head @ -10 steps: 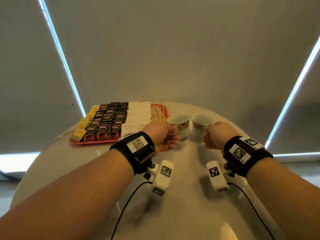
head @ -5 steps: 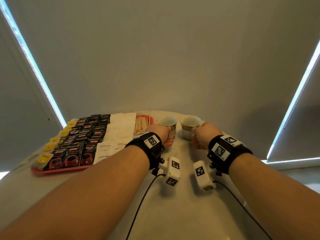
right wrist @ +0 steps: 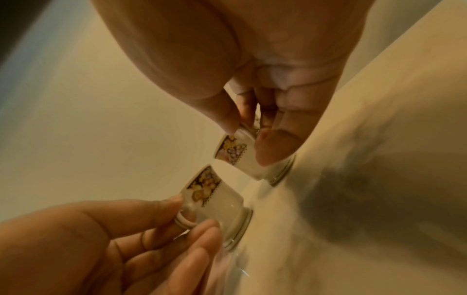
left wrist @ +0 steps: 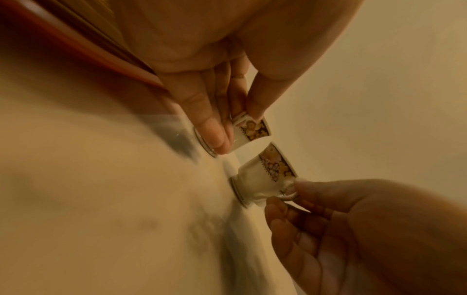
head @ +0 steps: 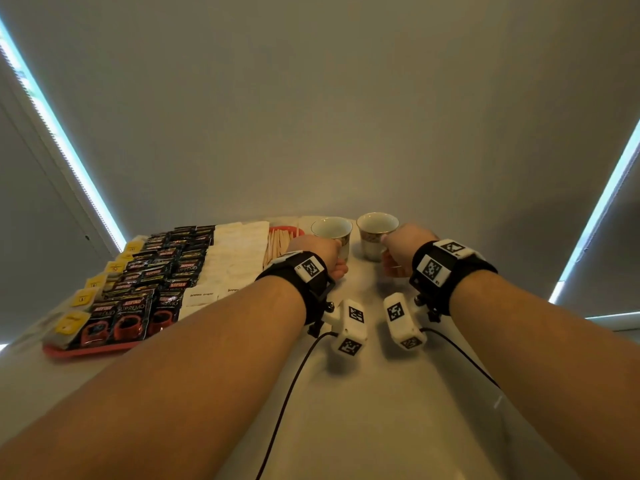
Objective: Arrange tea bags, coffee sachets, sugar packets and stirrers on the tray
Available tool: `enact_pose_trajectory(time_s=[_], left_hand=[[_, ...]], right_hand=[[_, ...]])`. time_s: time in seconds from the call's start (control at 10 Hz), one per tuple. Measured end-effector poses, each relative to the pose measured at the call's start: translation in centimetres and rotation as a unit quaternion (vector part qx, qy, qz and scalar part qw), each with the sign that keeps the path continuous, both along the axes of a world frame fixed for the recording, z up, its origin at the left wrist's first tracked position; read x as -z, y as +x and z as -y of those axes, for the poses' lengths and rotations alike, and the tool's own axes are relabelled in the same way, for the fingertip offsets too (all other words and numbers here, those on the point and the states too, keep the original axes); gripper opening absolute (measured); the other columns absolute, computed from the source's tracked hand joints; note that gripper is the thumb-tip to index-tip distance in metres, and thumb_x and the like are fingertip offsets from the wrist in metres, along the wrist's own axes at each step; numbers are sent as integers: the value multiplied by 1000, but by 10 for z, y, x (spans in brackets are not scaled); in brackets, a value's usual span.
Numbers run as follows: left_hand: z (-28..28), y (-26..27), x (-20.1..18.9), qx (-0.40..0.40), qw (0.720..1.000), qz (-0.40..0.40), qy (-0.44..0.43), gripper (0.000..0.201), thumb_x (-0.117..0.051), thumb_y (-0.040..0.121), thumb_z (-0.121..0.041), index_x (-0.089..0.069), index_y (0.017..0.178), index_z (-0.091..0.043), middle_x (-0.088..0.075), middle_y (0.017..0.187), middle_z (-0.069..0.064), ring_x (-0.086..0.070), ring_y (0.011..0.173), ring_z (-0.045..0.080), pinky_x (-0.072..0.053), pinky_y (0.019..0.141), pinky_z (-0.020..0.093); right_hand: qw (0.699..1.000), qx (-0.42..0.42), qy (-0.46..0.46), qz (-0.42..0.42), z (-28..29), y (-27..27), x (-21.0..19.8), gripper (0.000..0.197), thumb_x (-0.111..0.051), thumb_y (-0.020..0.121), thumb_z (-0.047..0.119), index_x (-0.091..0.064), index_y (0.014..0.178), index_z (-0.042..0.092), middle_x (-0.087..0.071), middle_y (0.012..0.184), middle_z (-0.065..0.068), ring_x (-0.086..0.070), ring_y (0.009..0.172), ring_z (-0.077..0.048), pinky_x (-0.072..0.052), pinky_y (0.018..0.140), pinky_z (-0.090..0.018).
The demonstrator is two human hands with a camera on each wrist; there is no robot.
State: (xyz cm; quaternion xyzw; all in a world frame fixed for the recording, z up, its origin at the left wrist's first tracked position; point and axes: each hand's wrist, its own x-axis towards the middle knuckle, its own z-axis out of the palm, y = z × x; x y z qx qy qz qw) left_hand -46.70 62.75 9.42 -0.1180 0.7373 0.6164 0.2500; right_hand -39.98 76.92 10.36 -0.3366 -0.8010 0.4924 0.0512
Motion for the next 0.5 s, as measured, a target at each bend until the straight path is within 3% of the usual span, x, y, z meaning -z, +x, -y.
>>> enact_pose_trajectory(time_s=[0.1, 0.3, 0.4, 0.5], left_hand=[[1, -7, 7, 5, 999, -46, 1, 32, -62, 104, -23, -66, 127, -1, -72, 82, 12, -69, 64, 20, -50, 37, 22], [3, -2, 5, 13, 998, -47, 27, 33, -63, 103, -27, -66, 125, -2, -70, 81, 11, -68, 66, 20, -49, 35, 21], [6, 11, -4, 11, 997, -59, 38, 33, -65, 102, -31, -68, 116, -2, -74, 84, 12, -73, 72, 21, -56, 45, 27], [12, 26, -8, 21, 995, -76, 60, 32, -60, 106, -31, -64, 102, 0, -75, 98, 19, -76, 91, 28, -65, 75, 37]], right_hand=[[1000, 12, -10, -14, 3, -5, -1, 17, -58, 100, 19, -58, 91, 4, -72, 103, -15, -73, 95, -31, -62, 86, -48], [999, 37, -26, -15, 2, -7, 1, 18, -56, 102, 25, -56, 88, 14, -71, 101, -16, -73, 93, -32, -62, 85, -48], [999, 35, -32, -19, 2, -4, 3, 18, -57, 101, 29, -59, 92, 13, -72, 98, -15, -73, 90, -32, -63, 82, -49], [998, 30, -41, -33, 1, 3, 4, 20, -57, 101, 29, -61, 95, 11, -72, 97, -15, -73, 90, -33, -62, 83, -51]])
